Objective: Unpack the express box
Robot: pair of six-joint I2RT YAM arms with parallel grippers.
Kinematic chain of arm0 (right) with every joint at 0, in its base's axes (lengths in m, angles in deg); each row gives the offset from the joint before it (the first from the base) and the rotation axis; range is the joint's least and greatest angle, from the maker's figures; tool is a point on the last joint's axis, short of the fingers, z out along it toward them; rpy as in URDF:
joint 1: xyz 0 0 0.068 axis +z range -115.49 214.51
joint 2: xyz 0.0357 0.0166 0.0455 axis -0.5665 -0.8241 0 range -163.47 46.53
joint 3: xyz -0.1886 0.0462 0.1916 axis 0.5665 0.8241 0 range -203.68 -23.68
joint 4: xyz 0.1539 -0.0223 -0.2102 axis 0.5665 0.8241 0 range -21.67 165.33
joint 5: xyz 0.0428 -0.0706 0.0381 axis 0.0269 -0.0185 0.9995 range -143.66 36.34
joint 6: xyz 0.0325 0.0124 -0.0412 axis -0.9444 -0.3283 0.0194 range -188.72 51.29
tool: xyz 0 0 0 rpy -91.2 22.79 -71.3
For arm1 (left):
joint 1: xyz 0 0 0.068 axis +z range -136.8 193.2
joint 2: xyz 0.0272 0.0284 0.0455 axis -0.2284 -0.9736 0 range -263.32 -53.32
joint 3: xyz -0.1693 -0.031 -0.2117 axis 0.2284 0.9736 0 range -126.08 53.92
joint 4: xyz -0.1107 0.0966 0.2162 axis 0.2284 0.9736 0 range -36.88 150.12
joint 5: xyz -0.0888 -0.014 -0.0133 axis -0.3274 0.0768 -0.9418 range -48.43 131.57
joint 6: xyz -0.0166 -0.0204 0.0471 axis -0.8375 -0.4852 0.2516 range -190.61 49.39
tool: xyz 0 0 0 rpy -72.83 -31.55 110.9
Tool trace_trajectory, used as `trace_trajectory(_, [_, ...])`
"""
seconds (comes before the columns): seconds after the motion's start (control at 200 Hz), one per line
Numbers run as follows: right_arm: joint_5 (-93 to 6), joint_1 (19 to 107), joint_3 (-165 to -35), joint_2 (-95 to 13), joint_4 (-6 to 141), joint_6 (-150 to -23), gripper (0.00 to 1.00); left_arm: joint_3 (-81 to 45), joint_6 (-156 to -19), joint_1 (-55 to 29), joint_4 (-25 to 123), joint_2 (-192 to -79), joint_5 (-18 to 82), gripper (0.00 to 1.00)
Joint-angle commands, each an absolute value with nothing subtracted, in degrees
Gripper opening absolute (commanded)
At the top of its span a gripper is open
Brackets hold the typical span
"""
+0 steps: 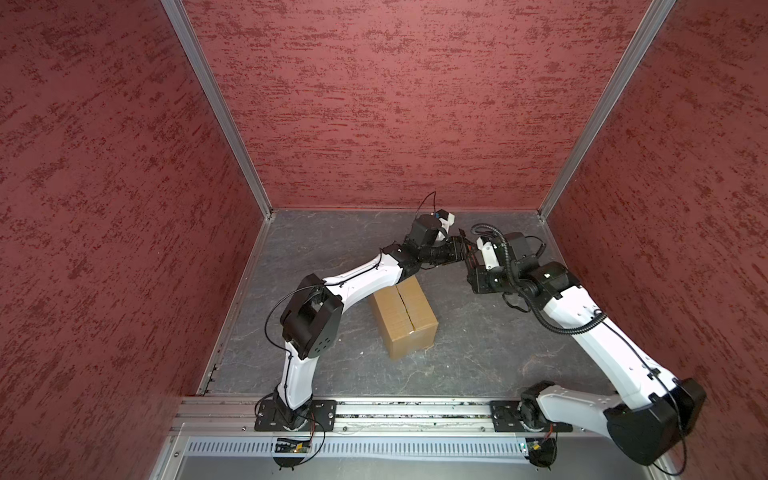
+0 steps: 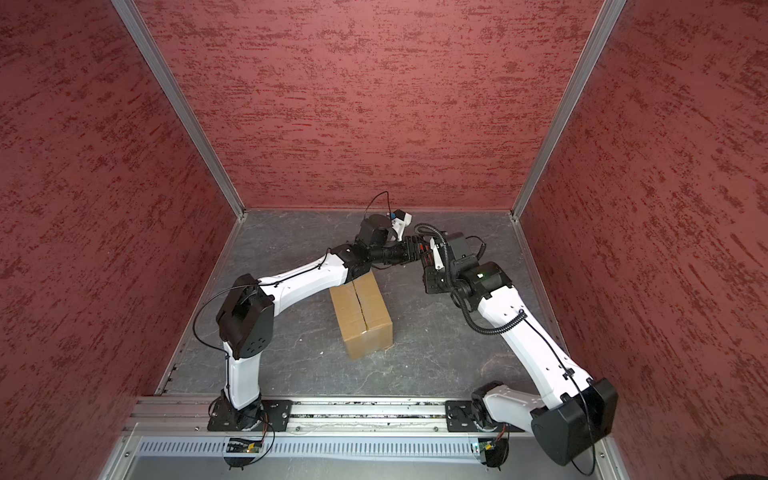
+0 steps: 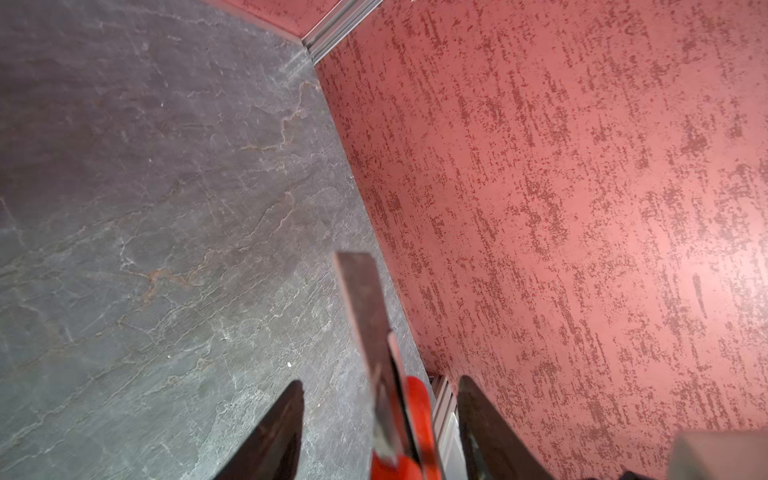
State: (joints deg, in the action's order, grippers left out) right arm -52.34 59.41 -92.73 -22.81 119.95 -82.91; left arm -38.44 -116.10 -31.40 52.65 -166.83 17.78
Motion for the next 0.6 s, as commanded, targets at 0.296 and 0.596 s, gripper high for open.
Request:
trace_trajectory(0.296, [-51.46,60.68,-94.25,-23.15,116.68,-83.92,0.06,-39.89,-117.8,-31.71,49.08,-167.84,16.61,0.39])
trace_trajectory(0.596, [-51.43,60.76,-93.37,-22.73,115.84,-84.65,0.06,-38.92,-118.29,-31.62,47.61,-167.76,16.24,0.24])
